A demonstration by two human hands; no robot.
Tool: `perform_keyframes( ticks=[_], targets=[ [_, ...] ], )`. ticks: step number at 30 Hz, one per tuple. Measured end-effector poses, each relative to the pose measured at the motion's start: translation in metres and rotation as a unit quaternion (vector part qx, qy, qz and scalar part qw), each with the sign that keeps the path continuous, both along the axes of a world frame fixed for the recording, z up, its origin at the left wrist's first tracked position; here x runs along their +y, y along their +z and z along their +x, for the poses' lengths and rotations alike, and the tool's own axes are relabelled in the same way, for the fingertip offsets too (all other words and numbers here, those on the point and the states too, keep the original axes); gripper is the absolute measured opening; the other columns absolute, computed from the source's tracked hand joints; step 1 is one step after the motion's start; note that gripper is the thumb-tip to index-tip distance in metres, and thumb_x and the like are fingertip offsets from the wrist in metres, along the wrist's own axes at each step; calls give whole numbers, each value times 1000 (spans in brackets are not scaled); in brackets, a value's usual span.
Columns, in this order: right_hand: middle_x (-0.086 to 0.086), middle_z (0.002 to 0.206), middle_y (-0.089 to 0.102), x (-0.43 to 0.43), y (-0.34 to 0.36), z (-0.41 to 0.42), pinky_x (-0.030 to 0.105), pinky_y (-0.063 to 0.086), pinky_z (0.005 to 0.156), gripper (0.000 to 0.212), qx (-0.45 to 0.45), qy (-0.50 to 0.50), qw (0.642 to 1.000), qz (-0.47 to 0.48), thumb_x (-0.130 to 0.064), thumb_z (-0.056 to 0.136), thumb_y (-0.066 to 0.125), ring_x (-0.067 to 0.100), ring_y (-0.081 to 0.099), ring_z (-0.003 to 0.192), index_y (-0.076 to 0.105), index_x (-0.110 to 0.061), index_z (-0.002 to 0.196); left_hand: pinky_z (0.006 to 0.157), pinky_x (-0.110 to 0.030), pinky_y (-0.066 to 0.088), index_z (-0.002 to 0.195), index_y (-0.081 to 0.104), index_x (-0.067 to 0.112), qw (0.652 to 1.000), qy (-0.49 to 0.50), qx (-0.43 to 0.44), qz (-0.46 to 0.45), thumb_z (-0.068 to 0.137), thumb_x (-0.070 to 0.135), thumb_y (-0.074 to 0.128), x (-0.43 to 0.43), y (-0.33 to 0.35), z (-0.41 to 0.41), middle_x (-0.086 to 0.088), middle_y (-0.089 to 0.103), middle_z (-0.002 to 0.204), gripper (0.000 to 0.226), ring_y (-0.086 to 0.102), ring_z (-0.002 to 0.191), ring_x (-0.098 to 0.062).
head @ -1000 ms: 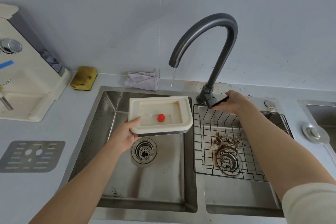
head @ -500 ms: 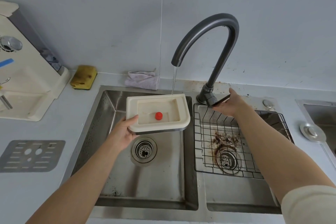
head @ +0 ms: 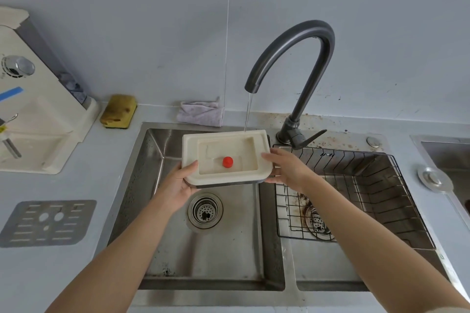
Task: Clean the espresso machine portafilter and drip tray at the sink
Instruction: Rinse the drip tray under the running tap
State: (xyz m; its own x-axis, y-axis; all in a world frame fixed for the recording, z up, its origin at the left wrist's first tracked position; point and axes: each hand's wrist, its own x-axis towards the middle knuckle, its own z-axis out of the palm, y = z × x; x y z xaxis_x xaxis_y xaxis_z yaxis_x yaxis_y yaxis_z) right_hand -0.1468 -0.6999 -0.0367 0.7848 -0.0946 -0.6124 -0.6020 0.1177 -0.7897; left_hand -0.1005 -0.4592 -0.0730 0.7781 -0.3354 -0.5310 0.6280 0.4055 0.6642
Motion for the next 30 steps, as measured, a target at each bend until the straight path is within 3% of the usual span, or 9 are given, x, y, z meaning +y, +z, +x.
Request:
perform_keyframes(
  ticks=[5, 10, 15, 22, 25, 30],
  targets=[
    [11, 107, 64, -2, 1, -8, 42, 55, 83, 49, -12, -5, 999, -46, -6, 89, 56, 31, 64, 97, 41, -8, 136, 66, -32, 60, 102, 56, 15, 1000, -27, 13, -6, 92, 8, 47, -3, -2, 1, -8, 64, 100, 15, 62, 94, -23],
    [11, 107, 64, -9, 4, -17, 39, 56, 80, 46, -36, -22, 998, -46, -6, 89, 56, 27, 65, 88, 45, -9, 133, 65, -31, 60, 108, 56, 13, 998, -60, 19, -23, 93, 13, 46, -11, -1, 3, -8, 67, 101, 17, 62, 95, -23],
    [12, 106, 64, -15, 5, -21, 40, 55, 78, 47, -47, -52, 996, -46, -6, 88, 56, 29, 64, 91, 43, -6, 134, 75, -34, 52, 100, 59, 13, 996, -85, 28, -15, 95, 24, 44, -19, 6, 11, -2, 75, 79, 19, 63, 90, -20],
    [7, 99, 64, -21, 7, -26, 43, 54, 83, 40, -63, -75, 994, -52, -7, 90, 54, 31, 63, 93, 47, -7, 129, 82, -38, 48, 95, 58, 12, 995, -101, 21, 1, 96, 24, 41, -30, 12, 22, -3, 75, 72, 21, 60, 89, -23],
    [5, 98, 64, -23, 9, -29, 41, 55, 81, 39, -67, -85, 992, -57, -7, 90, 53, 28, 63, 91, 48, -8, 128, 80, -38, 48, 96, 59, 12, 993, -117, 17, 6, 96, 24, 41, -35, 12, 25, -4, 74, 78, 21, 60, 90, -23],
    [5, 101, 64, -27, 10, -31, 52, 47, 96, 39, -75, -111, 989, -55, -7, 90, 53, 32, 61, 99, 49, -8, 129, 82, -40, 48, 101, 57, 11, 990, -137, 8, 10, 96, 23, 42, -41, 15, 31, -9, 64, 102, 20, 60, 94, -25]
  ],
)
